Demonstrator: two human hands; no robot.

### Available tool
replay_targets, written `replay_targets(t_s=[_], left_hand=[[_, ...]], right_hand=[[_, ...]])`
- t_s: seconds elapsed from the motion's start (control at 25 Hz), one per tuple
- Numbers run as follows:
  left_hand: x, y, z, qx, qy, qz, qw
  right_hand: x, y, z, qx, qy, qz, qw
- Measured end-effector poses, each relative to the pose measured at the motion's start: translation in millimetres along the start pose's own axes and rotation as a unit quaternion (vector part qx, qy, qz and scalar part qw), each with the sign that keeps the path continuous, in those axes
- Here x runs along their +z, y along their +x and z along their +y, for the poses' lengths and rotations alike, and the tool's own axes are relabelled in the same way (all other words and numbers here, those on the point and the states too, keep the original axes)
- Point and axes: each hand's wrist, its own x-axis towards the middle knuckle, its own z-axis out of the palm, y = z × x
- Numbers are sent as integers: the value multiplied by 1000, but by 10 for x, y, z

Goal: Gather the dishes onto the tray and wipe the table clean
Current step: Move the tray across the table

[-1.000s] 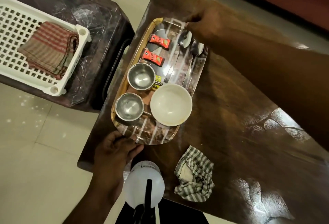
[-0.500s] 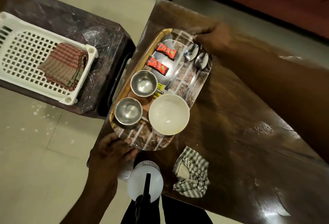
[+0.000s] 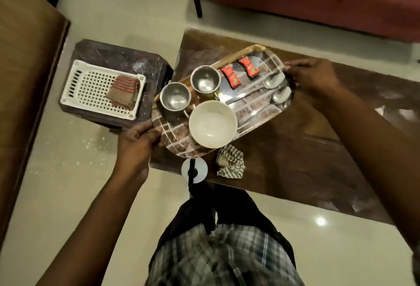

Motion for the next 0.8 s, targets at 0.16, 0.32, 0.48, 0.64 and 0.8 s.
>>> replay_targets(t_s=[0.16,0.32,0.48,0.64,0.8], left_hand=[[118,-303,549,27,-6,-35,999],[305,-574,988,46,0,-80,996],[516,-774,1351,89,18,-111,990],[881,-1061,1566,129,59,-135,981],[1384,-1376,1534,158,68,-152,973]], right_hand=[[-610,-645,47,4,82,16,996],[-1078,-1115,94,-1,149,49,988],[-1466,-1461,184,3,203,53,978],[-1892,-1697,253,2,249,60,967],[-2379,-1759,409,-12,264,55,963]])
